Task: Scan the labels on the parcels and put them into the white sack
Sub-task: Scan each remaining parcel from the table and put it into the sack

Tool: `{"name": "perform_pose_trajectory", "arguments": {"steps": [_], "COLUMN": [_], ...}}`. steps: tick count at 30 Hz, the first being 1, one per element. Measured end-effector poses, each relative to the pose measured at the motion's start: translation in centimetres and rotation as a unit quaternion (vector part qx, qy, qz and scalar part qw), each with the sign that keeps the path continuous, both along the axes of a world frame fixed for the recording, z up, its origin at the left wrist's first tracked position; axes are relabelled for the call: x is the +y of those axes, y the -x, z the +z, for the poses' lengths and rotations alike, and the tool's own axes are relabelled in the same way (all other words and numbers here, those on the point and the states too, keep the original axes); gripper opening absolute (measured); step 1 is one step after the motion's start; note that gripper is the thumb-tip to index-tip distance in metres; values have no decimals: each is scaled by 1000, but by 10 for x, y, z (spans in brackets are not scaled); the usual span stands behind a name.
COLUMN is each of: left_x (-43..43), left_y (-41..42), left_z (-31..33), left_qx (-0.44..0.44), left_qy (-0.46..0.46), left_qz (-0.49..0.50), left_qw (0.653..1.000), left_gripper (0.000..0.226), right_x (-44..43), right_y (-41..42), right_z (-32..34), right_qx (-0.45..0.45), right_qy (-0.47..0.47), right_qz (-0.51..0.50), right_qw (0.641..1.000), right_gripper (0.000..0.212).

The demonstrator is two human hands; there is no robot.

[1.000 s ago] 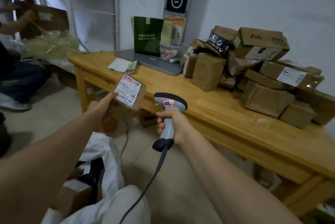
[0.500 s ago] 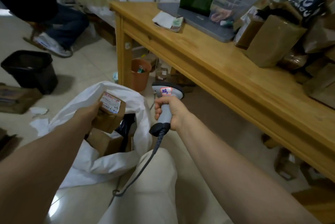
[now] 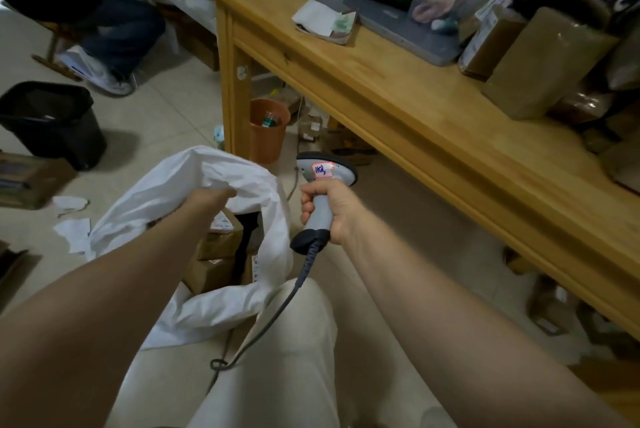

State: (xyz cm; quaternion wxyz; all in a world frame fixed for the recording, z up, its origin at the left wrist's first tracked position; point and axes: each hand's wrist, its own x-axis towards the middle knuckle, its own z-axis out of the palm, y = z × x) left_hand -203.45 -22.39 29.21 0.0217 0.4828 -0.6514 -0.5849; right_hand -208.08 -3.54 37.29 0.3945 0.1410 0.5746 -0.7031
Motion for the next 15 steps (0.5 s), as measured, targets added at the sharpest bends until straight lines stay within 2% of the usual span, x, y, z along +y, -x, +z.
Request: {"name": "perform_pose_trajectory", "arguments": {"steps": [3,7,10,15], "left_x": [23,61,97,182], "left_y": [17,42,67,109], "left_z": [28,68,103,160], "left_qx": [21,109,139,199], "left_qy": [73,123,161,167], "left_qz": [-63,-115,-164,-265], "left_qw": [995,980,963,929], "left_gripper": [55,36,55,67], "right_x": [18,54,92,178], "right_y": [5,9,14,25], "right_z": [14,39,63,102], "right_qx": [16,45,73,136], "right_qy": [13,29,49,57], "right_qz": [-7,-38,-69,-158], "right_qw": [1000,998,994,976], "right_gripper": [28,25,22,22]}}
